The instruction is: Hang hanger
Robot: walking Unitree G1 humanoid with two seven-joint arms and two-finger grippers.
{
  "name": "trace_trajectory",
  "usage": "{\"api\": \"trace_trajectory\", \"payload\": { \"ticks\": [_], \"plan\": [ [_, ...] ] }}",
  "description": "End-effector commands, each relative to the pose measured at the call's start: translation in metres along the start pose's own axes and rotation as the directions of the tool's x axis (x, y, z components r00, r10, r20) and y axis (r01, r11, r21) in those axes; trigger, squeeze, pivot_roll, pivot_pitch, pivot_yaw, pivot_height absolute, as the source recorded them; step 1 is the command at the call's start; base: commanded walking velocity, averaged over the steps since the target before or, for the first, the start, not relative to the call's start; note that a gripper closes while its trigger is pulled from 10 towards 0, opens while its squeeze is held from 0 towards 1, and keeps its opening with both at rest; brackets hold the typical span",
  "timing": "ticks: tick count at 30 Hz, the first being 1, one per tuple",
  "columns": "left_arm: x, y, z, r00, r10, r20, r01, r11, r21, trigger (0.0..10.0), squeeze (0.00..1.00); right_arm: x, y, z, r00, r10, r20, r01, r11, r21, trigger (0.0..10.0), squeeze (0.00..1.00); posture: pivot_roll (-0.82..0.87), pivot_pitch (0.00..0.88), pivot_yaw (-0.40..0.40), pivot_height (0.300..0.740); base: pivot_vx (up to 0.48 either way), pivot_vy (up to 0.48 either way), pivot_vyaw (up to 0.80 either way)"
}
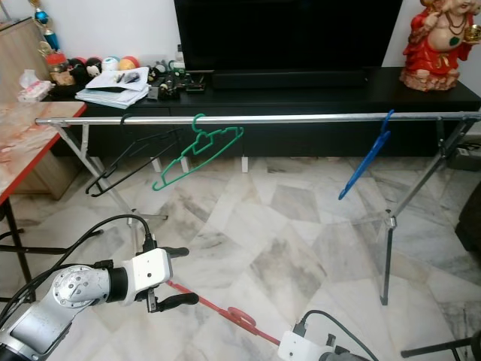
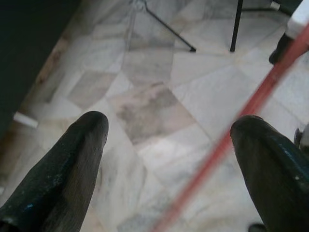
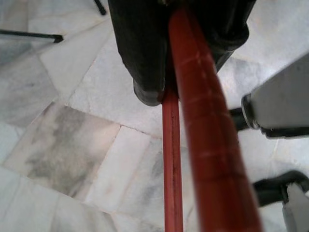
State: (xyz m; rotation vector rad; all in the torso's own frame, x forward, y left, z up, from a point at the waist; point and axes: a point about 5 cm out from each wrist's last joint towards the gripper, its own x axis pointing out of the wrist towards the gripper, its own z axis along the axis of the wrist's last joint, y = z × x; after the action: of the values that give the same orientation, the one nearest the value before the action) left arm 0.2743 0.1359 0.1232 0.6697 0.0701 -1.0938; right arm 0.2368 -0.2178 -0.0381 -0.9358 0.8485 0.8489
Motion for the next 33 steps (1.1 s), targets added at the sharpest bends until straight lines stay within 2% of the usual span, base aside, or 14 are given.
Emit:
{"api": "trace_trajectory", "payload": {
  "ticks": [1,3,6,12,25,31,33],
  "plan": [
    [0.002,-0.004,-0.001,0.999,-0.046,-0.004,0.046,0.999,0.007,10.0,0.0,0.002,0.002,0.007,0.999,0.037,0.026,-0.036,0.999,-0.038,10.0,0.0,0.1,0.066,0.048,0.74,0.0,0.0,0.0],
    [0.002,-0.008,-0.004,0.992,-0.118,-0.038,0.119,0.993,0.018,10.0,0.0,0.002,-0.002,0.012,0.999,0.027,0.035,-0.025,0.998,-0.06,10.0,0.0,0.11,0.073,0.051,0.74,0.0,0.0,0.0],
    [0.002,-0.01,-0.011,0.981,-0.174,-0.082,0.178,0.983,0.038,10.0,0.0,0.002,-0.006,0.019,0.998,0.024,0.053,-0.02,0.997,-0.077,10.0,0.0,0.1,0.077,0.055,0.74,0.0,0.0,0.0],
    [0.008,-0.012,-0.009,0.962,-0.262,-0.078,0.265,0.963,0.038,10.0,0.0,0.003,-0.012,0.036,0.994,0.022,0.111,-0.008,0.992,-0.126,10.0,0.0,0.09,0.08,0.069,0.74,0.0,0.0,0.0],
    [0.02,-0.008,-0.01,0.947,-0.308,-0.09,0.315,0.946,0.072,10.0,0.0,0.002,-0.021,0.055,0.985,0.007,0.171,0.02,0.987,-0.159,10.0,0.0,0.08,0.075,0.085,0.74,0.0,0.0,0.0],
    [0.021,-0.013,-0.018,0.924,-0.348,-0.159,0.364,0.927,0.09,10.0,0.0,0.001,-0.025,0.059,0.983,-0.007,0.186,0.037,0.986,-0.163,10.0,0.0,0.08,0.074,0.088,0.74,0.0,0.0,0.0],
    [0.022,-0.012,-0.023,0.927,-0.329,-0.181,0.351,0.931,0.103,10.0,0.0,0.0,-0.027,0.061,0.979,-0.011,0.202,0.044,0.987,-0.156,10.0,0.0,0.08,0.073,0.089,0.74,0.0,0.0,0.0]
  ]
}}
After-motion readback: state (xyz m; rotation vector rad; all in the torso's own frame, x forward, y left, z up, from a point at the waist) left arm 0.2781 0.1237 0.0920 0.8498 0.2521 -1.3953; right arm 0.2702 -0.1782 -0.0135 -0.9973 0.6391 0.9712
